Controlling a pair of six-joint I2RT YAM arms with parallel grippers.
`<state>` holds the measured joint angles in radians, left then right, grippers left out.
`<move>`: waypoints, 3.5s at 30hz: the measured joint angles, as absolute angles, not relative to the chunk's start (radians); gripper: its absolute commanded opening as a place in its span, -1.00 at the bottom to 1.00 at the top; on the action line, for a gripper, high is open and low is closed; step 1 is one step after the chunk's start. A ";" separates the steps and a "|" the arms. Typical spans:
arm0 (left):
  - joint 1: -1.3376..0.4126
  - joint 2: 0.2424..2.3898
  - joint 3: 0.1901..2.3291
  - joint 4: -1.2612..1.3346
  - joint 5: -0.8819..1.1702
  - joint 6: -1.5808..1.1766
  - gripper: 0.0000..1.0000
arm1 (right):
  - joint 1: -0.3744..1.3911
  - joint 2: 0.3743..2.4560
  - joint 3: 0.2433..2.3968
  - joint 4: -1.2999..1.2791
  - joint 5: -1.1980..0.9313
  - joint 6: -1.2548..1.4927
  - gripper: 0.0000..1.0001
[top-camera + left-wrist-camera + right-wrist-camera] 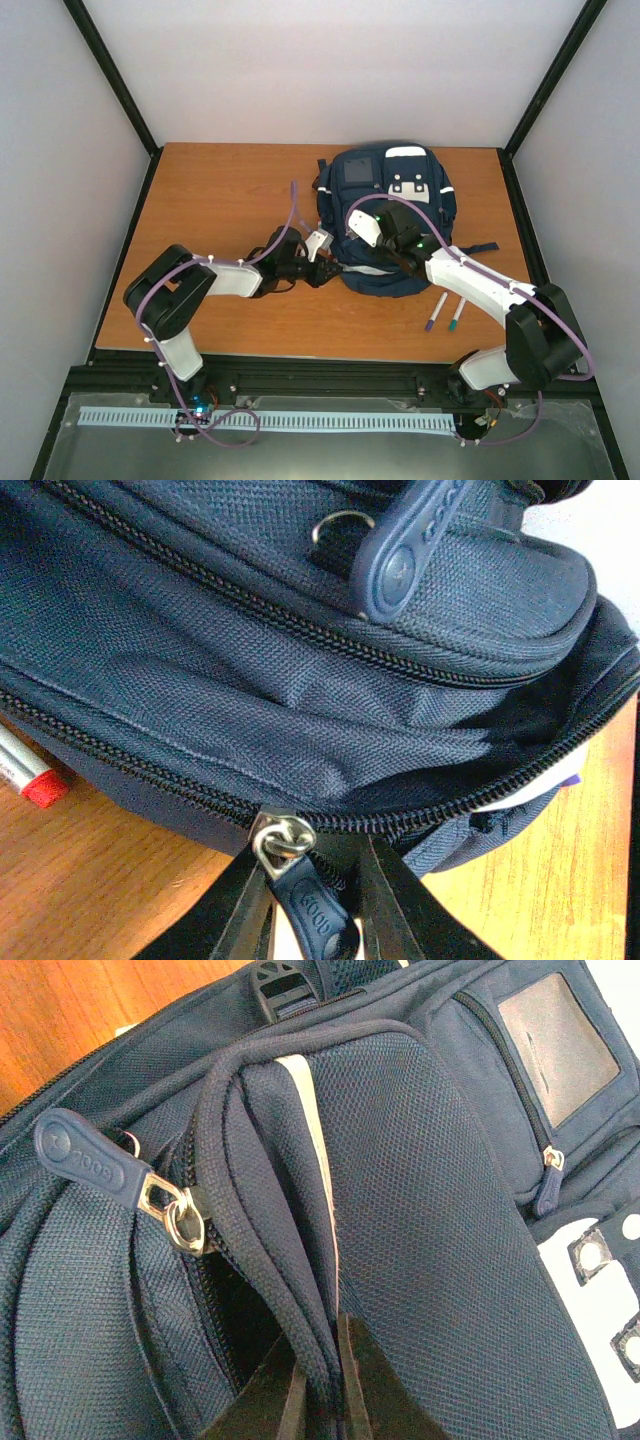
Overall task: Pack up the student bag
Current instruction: Zip the student bag at the center of the board.
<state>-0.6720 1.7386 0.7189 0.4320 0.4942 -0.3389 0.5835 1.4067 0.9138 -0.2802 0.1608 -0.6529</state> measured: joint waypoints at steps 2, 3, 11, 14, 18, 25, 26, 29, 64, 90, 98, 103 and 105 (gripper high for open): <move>-0.672 1.731 0.715 0.434 0.493 -0.340 -0.67 | 0.583 1.407 0.913 -0.280 0.160 -0.653 -0.89; -0.672 1.730 0.715 0.434 0.492 -0.340 -0.69 | 0.583 1.407 0.913 -0.280 0.160 -0.653 -0.89; -0.672 1.729 0.715 0.429 0.469 -0.347 -0.98 | 0.582 1.407 0.913 -0.280 0.160 -0.648 -0.88; -0.672 1.729 0.714 0.424 0.460 -0.349 -0.99 | 0.582 1.407 0.913 -0.280 0.160 -0.647 -0.88; -0.672 1.720 0.706 0.413 0.454 -0.356 -0.98 | 0.582 1.409 0.913 -0.280 0.161 -0.648 -0.88; -0.670 1.666 0.692 0.366 0.448 -0.379 -0.96 | 0.582 1.455 0.913 -0.284 0.145 -0.649 -0.88; -0.670 1.662 0.691 0.359 0.448 -0.383 -0.98 | 0.582 1.463 0.913 -0.287 0.141 -0.649 -0.88; -0.670 1.660 0.692 0.335 0.443 -0.394 -0.98 | 0.582 1.484 0.913 -0.295 0.130 -0.648 -0.88; -0.670 1.753 0.660 0.350 0.550 -0.439 -0.79 | 0.582 1.497 0.913 -0.311 0.123 -0.647 -0.88; -0.878 1.681 0.744 0.149 0.380 -0.343 -0.98 | 0.582 1.520 0.915 -0.324 0.153 -0.640 -0.89; -0.941 1.725 0.790 0.218 0.443 -0.368 -0.99 | 0.574 1.520 0.928 -0.341 0.144 -0.620 -0.54; -0.947 1.757 0.848 0.252 0.482 -0.387 -0.98 | 0.505 1.478 0.970 -0.414 0.083 -0.584 -0.10; -0.945 1.769 0.873 0.262 0.489 -0.389 -0.98 | 0.478 1.425 0.976 -0.447 0.065 -0.575 -0.07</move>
